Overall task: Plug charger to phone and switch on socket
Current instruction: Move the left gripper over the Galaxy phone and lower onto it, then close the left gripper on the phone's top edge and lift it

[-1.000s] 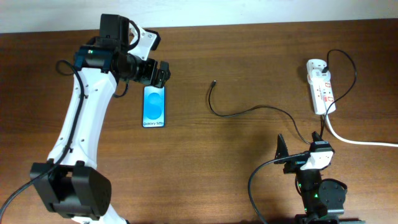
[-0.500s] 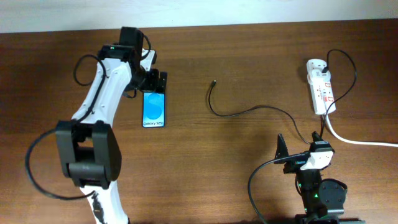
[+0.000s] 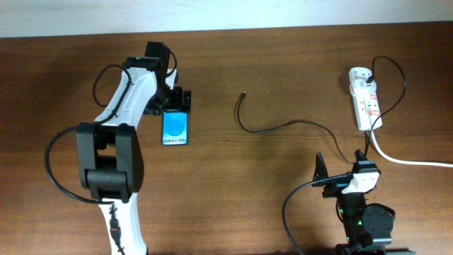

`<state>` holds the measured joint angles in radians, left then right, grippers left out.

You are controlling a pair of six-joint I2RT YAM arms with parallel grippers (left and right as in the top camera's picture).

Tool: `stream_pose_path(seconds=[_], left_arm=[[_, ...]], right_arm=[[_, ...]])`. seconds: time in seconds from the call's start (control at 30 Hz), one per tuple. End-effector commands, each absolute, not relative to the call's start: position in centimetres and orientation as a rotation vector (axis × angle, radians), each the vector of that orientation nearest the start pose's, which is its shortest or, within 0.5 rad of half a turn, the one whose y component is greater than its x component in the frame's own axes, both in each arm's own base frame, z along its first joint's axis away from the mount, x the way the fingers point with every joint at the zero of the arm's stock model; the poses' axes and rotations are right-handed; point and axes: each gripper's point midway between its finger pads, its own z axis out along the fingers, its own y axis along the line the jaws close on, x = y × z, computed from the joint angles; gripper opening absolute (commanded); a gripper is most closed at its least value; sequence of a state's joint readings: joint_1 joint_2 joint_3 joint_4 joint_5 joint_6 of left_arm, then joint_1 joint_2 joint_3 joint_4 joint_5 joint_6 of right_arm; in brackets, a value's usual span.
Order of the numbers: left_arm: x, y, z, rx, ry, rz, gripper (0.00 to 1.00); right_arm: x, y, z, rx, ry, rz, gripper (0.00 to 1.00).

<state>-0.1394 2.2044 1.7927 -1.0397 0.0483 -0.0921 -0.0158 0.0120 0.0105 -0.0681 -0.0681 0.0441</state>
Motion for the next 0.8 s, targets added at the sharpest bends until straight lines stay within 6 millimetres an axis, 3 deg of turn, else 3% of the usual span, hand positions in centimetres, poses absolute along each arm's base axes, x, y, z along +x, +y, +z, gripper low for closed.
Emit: stream_pose_path(seconds=[0.0,0.4,0.77], left_arm=[[45.1,-6.9,3.3,0.075,3.027,0.025,0.99],[44.2,-7.3,0.4,0.106,3.105,0.005,0.99],[43.3,-7.4,-0.3,0.060,3.137,-0.014,0.99]], right_arm=[[24.6,1.0,15.7,-0.015,1.642,0.078,0.98],[24.6,1.0,15.7,-0.015,1.642,0.078,0.98],[24.6,1.0,15.7,-0.015,1.642,0.078,0.98]])
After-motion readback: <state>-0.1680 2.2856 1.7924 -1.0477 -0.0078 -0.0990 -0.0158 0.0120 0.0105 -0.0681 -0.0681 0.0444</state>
